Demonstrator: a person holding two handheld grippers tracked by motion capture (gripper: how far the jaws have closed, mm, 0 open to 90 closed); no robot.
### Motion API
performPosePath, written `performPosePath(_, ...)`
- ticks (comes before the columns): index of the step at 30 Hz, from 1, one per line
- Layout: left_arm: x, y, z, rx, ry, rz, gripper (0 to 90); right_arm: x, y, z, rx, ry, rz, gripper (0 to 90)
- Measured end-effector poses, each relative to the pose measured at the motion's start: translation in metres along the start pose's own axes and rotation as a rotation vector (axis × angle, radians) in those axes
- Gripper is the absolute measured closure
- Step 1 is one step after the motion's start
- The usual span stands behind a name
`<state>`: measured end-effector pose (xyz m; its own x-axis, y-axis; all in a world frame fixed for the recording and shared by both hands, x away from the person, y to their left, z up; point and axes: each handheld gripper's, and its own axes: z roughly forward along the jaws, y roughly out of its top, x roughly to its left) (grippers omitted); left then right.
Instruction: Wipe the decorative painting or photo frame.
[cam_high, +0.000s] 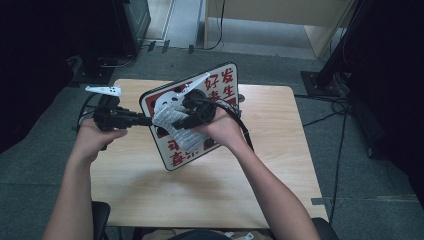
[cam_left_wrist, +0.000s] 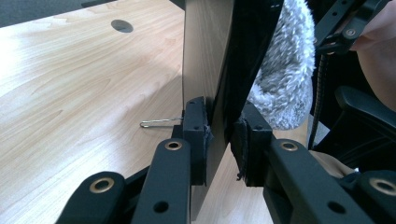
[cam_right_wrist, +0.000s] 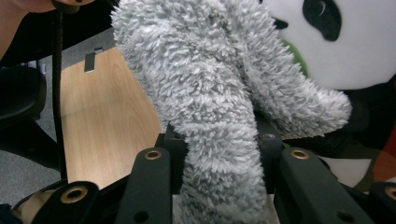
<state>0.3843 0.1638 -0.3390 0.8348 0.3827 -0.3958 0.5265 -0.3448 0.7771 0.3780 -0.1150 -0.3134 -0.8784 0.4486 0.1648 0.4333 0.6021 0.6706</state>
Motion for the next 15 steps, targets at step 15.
performPosePath(15, 0.000, 0.000, 0.000, 0.000, -0.001, -0.004, 76.4, -0.004, -0.019, 0.012, -0.007, 0.022, 0.011, 67.3)
